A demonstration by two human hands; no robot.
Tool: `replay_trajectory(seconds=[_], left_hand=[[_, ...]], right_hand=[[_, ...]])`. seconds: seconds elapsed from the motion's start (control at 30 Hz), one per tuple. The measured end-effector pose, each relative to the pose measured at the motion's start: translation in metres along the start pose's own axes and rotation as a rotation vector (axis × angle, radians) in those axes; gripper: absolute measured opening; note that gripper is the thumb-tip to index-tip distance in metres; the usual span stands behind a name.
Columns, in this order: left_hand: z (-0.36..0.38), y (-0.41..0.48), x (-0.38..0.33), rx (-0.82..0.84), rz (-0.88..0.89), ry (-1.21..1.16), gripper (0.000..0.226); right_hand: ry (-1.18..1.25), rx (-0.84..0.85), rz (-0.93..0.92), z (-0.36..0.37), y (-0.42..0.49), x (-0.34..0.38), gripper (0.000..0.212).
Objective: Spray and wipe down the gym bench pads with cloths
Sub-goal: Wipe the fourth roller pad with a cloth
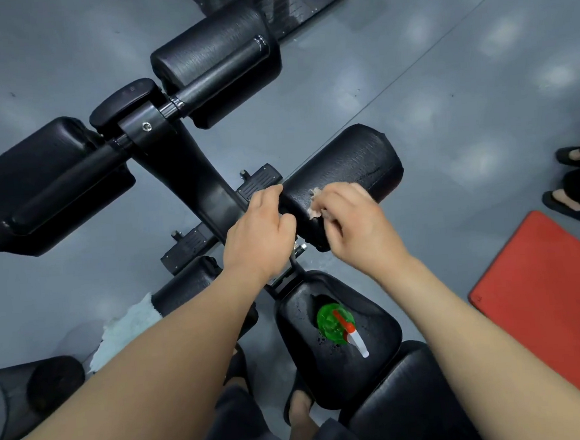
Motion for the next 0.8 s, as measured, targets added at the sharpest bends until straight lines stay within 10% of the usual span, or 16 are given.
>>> replay_trajectory(seconds=[0.27, 0.57, 0.8], left_hand=[[-0.001, 0.0, 0.001, 0.006, 0.008, -0.015, 0.053], [0.0, 0.0, 0.0, -0.003, 0.038, -0.015, 0.047], [0.001, 0.002, 0.001, 0.001, 0.03, -0.013, 0.048]], right_hand=[[-0.196, -0.165, 0.365, -0.039, 0.025, -0.078, 0.03], [-0.078, 0.17, -0.014, -0.012, 0.025, -0.025, 0.026], [-0.302, 0.107, 0.395, -0.038, 0.063, -0.079, 0.021]])
Point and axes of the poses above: each hand's wrist, its own y-axis towards the middle knuckle, its own z-axis out of the palm, x = y × z, the point moved 3 cm from there along y, towards the middle knuckle, and after that the axes turned 14 degrees about -z, right-handed, at the moved point
